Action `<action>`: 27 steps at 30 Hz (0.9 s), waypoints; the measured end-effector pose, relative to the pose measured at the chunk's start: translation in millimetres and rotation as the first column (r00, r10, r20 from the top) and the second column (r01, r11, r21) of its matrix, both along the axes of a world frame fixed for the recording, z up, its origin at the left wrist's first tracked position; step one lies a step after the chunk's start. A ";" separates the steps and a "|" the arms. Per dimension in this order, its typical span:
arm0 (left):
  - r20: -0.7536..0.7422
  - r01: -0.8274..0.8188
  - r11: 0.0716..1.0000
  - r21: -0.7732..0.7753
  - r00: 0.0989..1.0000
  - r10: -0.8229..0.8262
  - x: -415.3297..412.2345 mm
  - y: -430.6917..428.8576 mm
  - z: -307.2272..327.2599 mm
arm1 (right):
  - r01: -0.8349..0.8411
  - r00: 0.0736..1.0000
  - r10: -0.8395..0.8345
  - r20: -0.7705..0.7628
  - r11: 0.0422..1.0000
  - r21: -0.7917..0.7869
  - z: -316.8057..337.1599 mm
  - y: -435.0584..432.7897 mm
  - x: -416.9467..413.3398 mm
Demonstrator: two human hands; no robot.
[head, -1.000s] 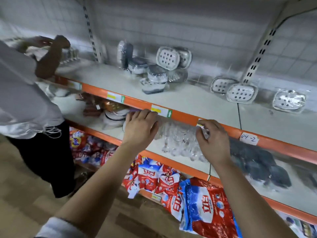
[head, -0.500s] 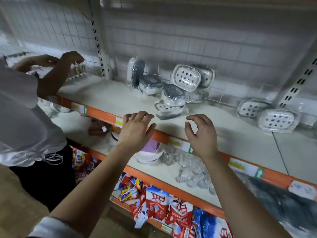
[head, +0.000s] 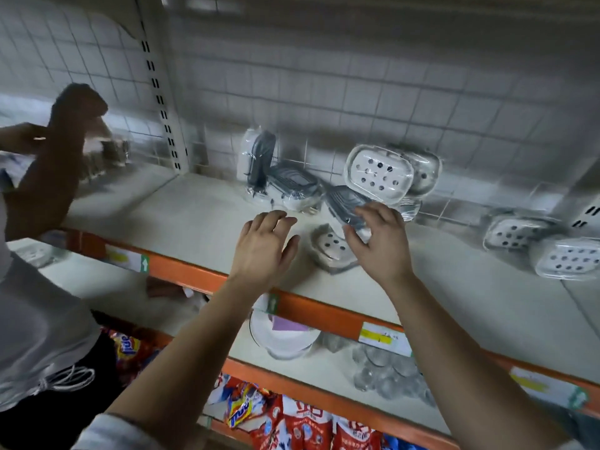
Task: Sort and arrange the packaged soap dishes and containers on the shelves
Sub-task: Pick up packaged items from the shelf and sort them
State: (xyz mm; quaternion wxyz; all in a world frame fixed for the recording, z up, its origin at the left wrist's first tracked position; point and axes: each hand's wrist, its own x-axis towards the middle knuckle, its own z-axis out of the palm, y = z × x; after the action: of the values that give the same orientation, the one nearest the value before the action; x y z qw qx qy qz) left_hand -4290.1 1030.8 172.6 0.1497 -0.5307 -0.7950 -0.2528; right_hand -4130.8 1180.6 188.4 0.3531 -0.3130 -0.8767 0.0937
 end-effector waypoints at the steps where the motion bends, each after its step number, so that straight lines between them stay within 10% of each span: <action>1: -0.011 0.021 1.000 0.016 1.000 -0.021 -8.5 4.5 0.1 | 0.030 1.000 -0.030 0.009 1.000 0.002 0.0 1.7 -6.8; 27: -0.008 0.250 0.960 -0.123 0.968 -0.252 -114.5 98.7 -1.7 | 0.356 0.918 -0.370 -0.141 0.927 -0.116 -4.6 -35.9 -42.2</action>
State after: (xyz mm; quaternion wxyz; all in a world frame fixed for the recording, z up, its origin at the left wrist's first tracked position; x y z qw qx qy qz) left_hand -4404.5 1129.5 171.0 0.0934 -0.6383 -0.7333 -0.2147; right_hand -4172.9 1144.7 183.8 0.4195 -0.4768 -0.7672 0.0897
